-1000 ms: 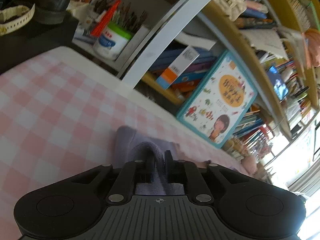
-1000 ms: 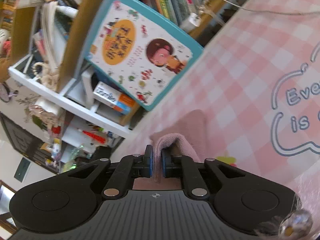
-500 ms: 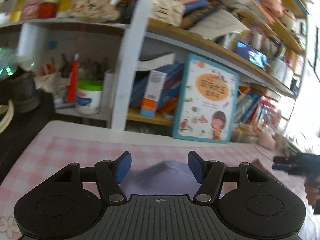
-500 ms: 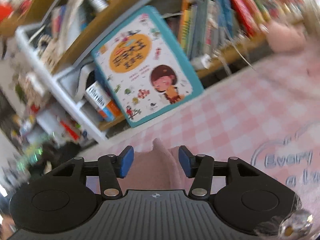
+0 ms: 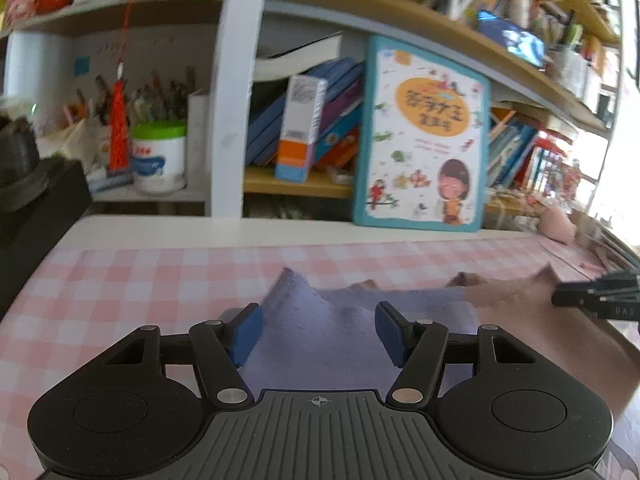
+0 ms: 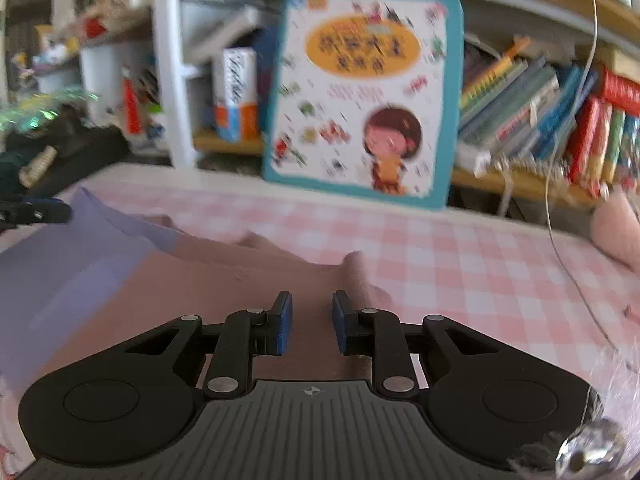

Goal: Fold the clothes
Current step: 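Open both tools and lower the folded sweater onto the table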

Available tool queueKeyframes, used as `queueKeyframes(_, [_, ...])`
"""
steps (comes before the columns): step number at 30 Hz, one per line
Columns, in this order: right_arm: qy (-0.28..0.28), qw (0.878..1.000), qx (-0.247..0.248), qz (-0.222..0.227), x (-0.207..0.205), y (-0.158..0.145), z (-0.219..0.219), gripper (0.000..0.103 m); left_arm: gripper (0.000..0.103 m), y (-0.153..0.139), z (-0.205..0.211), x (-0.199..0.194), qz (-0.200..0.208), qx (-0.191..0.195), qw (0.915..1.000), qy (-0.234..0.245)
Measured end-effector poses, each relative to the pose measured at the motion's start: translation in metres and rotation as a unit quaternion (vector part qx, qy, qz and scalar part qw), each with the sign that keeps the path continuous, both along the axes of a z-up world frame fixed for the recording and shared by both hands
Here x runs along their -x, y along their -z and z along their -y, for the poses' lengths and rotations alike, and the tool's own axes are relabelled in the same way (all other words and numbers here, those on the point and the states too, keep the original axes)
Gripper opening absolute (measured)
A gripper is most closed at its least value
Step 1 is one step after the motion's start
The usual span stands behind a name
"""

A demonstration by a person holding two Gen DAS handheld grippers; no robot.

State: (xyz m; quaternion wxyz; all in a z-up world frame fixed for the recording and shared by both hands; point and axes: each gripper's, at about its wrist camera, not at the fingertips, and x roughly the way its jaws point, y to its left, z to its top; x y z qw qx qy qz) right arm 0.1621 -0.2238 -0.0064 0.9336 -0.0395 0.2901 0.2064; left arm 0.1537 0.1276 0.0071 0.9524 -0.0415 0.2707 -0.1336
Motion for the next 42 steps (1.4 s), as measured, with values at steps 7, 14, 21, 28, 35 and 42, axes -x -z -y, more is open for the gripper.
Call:
queueKeyframes(7, [0.101,0.994,-0.043,-0.018,-0.014,0.008,0.039,0.013,0.063,0.004,-0.032,0.003,-0.010,0.031,0.9970,-0.069])
queueKeyframes(14, [0.077,0.988,-0.126,-0.039,0.009,0.002,0.066,0.032,0.061,-0.004,-0.037,0.013,0.004,0.027,0.9993,-0.027])
queueKeyframes(21, [0.054,0.988,-0.134,-0.055,0.019,0.010,0.061,0.014,0.026,0.013,-0.019,0.004,-0.040,-0.009,0.9991,0.005])
queueKeyframes(28, [0.052,0.987,-0.143,-0.058,0.023,0.015,0.061,0.007,0.005,-0.005,-0.042,0.031,0.018,0.075,0.9967,-0.026])
queueKeyframes(35, [0.064,0.983,-0.157,-0.064,0.022,0.018,0.064,0.007,0.009,0.024,-0.044,0.013,-0.037,0.068,0.9962,-0.040])
queueKeyframes(42, [0.073,0.980,-0.171,-0.073,0.022,0.022,0.069,0.035,0.047,0.032,-0.051,0.019,-0.042,0.079,0.9945,-0.054])
